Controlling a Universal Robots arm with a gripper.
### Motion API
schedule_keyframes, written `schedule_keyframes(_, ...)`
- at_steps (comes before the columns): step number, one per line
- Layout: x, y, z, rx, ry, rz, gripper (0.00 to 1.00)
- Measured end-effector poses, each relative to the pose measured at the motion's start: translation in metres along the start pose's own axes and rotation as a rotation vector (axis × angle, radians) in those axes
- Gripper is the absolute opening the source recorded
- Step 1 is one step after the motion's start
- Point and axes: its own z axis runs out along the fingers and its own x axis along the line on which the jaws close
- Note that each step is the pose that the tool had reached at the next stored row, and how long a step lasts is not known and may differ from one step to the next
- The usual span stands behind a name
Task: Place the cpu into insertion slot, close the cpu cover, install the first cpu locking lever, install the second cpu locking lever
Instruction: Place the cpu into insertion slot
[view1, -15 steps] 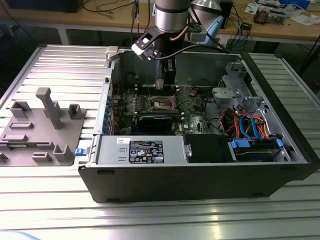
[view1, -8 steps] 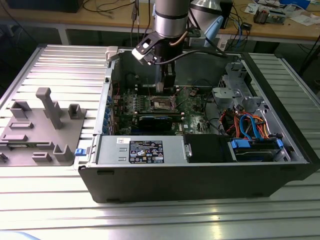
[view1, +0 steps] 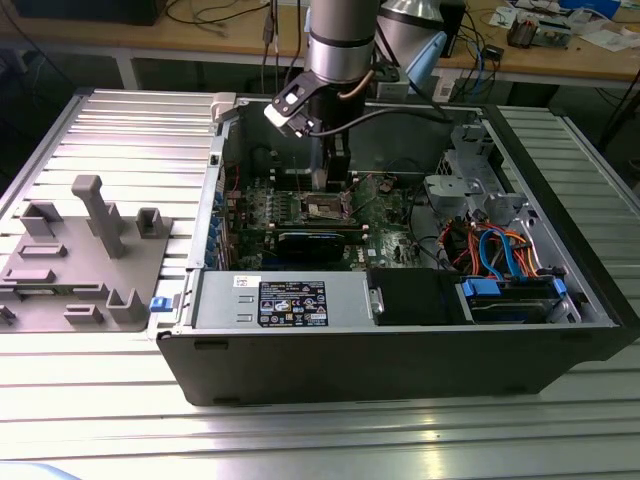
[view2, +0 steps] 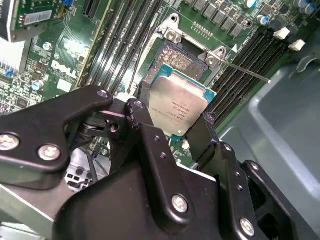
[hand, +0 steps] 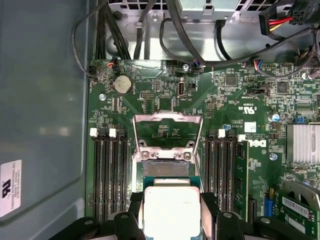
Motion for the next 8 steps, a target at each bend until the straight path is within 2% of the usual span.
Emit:
schedule_keyframes(2,0.0000,-0.0001,0.0037,0.0001,0.0000,0.000,0.54)
schedule_keyframes(3,-0.0001,-0.0003,0.0082,0.0000,0.0000,0.000,0.54)
schedule_keyframes(6,-0.0003,-0.0011,0.0281,-0.0073,-0.0003,0.000,0.54)
schedule_keyframes(7,-0.0003,-0.0012,0.0300,-0.0130,0.0004,0.000,0.54)
schedule_keyframes(8,-0.0003,-0.0018,0.0317,-0.0141,0.0004,0.000,0.54)
